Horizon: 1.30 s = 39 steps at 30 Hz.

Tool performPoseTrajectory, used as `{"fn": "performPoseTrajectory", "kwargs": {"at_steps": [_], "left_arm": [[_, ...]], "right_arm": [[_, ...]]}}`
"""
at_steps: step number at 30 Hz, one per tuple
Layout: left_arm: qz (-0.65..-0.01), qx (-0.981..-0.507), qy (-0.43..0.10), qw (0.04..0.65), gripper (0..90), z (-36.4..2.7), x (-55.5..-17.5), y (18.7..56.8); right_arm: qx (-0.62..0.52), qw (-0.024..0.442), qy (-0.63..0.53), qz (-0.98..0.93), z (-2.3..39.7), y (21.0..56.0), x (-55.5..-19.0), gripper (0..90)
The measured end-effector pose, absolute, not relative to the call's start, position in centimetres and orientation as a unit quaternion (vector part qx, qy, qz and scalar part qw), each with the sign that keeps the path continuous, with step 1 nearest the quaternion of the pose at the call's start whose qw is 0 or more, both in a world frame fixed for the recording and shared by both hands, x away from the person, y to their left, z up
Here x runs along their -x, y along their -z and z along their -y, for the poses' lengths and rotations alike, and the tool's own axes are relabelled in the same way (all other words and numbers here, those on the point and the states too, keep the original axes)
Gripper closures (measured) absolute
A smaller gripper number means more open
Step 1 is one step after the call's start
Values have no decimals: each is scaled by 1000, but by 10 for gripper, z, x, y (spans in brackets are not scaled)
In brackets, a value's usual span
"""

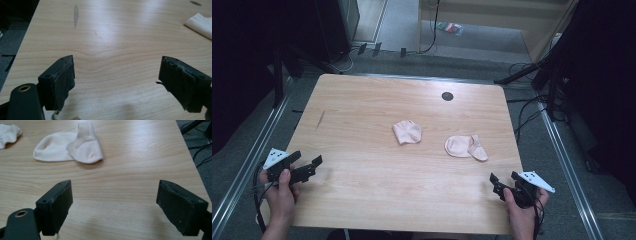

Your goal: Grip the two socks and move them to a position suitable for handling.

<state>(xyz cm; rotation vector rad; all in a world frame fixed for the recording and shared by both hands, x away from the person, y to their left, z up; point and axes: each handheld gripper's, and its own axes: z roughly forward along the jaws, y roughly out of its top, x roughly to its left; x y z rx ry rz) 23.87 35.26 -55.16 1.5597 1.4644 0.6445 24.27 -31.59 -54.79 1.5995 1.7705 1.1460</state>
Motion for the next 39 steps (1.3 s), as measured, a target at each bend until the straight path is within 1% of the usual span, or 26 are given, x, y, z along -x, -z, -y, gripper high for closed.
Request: {"fn": "performPoseTrajectory", "kwargs": {"at_steps": [5,8,11,19,21,23,25,30,32,33,35,39], "left_arm": [[-591,-626,-259,438,144,-353,-239,552],[-591,-624,-259,440,144,-353,-239,552],[-592,-624,-256,441,144,-354,-239,552],[-593,-625,-259,437,144,-353,-240,552],[-593,-624,-259,437,144,-353,-240,552],[-593,-625,-257,438,144,-354,-239,552],[-593,-624,-257,438,144,-354,-239,552],[-594,-623,-254,440,144,-355,-239,552],[-595,-623,-254,439,144,-355,-240,552],[-595,-623,-254,439,144,-355,-240,552],[-595,-623,-255,439,145,-354,-240,552],[-596,-623,-254,439,144,-354,-240,552]], "right_arm": [[-586,251,-417,-648,315,547,-242,136],[-586,246,-426,-643,313,544,-241,136],[-579,252,-430,-645,308,538,-242,135],[-567,236,-446,-652,285,520,-256,133],[-564,233,-443,-657,278,517,-262,131],[-564,217,-443,-662,268,516,-273,104],[-560,212,-437,-671,261,516,-281,85],[-558,213,-426,-679,250,514,-298,89],[-565,214,-422,-676,242,513,-311,109],[-565,214,-422,-676,242,513,-311,109],[-569,207,-412,-681,231,516,-325,122],[-570,206,-393,-691,218,521,-339,123]]}}
